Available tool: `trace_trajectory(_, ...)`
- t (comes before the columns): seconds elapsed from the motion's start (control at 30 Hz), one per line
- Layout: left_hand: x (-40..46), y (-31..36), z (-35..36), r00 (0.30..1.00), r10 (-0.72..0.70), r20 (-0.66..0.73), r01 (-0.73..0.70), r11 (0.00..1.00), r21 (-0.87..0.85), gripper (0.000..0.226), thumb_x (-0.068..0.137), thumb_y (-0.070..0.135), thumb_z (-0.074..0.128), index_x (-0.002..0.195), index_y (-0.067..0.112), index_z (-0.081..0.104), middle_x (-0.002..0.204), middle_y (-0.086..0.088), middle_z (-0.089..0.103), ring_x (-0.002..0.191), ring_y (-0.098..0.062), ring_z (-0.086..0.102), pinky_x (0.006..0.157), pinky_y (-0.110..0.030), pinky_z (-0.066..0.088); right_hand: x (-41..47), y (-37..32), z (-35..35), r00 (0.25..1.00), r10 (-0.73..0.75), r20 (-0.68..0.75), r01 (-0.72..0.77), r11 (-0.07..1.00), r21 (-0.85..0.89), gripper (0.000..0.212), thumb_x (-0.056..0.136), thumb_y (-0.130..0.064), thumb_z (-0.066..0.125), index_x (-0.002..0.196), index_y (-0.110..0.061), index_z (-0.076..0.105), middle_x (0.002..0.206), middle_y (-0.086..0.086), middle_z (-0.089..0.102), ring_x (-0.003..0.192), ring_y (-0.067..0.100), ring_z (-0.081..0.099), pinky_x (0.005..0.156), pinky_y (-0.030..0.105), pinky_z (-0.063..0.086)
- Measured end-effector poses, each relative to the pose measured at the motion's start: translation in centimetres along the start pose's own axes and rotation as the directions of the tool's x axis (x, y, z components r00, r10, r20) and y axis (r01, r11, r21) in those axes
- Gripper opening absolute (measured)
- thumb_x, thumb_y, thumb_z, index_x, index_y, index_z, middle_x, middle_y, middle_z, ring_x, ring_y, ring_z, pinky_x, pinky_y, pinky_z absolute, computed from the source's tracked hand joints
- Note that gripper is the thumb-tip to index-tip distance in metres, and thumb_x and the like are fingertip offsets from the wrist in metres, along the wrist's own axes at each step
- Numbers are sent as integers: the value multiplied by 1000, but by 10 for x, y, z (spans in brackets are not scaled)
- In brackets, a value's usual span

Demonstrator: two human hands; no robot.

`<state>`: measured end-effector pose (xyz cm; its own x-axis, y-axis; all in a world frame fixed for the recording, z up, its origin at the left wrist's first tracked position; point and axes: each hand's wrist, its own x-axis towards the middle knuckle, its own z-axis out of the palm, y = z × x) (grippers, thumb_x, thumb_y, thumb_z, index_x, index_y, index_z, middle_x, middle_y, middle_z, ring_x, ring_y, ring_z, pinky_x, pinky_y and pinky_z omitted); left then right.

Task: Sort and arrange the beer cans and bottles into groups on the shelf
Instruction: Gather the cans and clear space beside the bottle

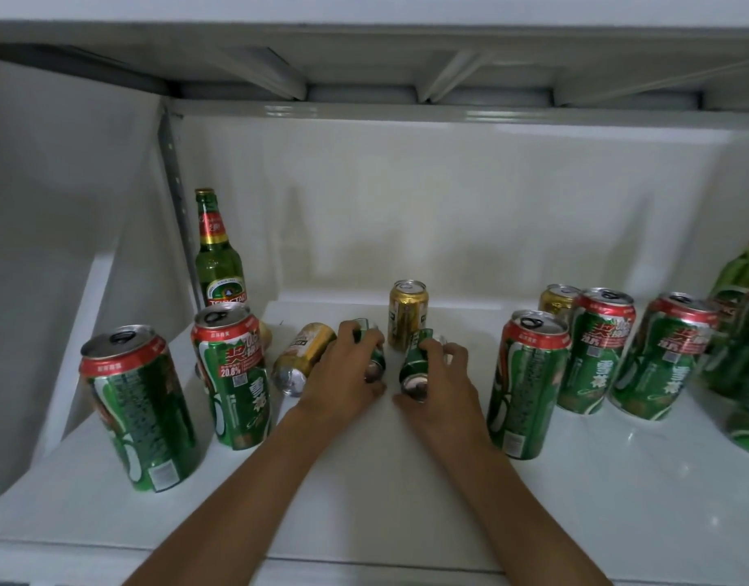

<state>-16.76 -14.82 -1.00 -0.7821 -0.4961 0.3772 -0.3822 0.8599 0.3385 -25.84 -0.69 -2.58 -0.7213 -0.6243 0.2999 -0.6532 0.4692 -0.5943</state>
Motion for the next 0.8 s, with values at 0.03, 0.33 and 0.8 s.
trace_trajectory(0.03,-1,-1,-1,1000,1,-6,-1,1000,5,67,81,26,79,140,26,48,151,-4,32,125,-30,54,94,-37,53,0,-1,-1,1000,-2,-12,2,1000,-3,81,84,-31,78,151,-27,32,157,5,20,127,34,57,105,40,51)
trace_trajectory(0.33,-11,4,-23,985,-59,-164,28,982,-186,65,71,20,81,132,19,59,133,-5,59,116,-26,57,87,-27,42,-3,-7,-11,989,42,-138,-13,979,202,62,82,-29,77,130,-25,37,123,4,60,94,17,56,77,29,44)
trace_trajectory(0.8,-39,-11,-57,978,6,-209,-60,965,-256,59,90,27,73,147,21,56,132,-3,66,122,-24,58,103,-48,51,-10,-13,-15,931,-93,-353,187,952,241,67,89,-64,57,137,-17,51,126,4,62,115,20,58,95,39,53)
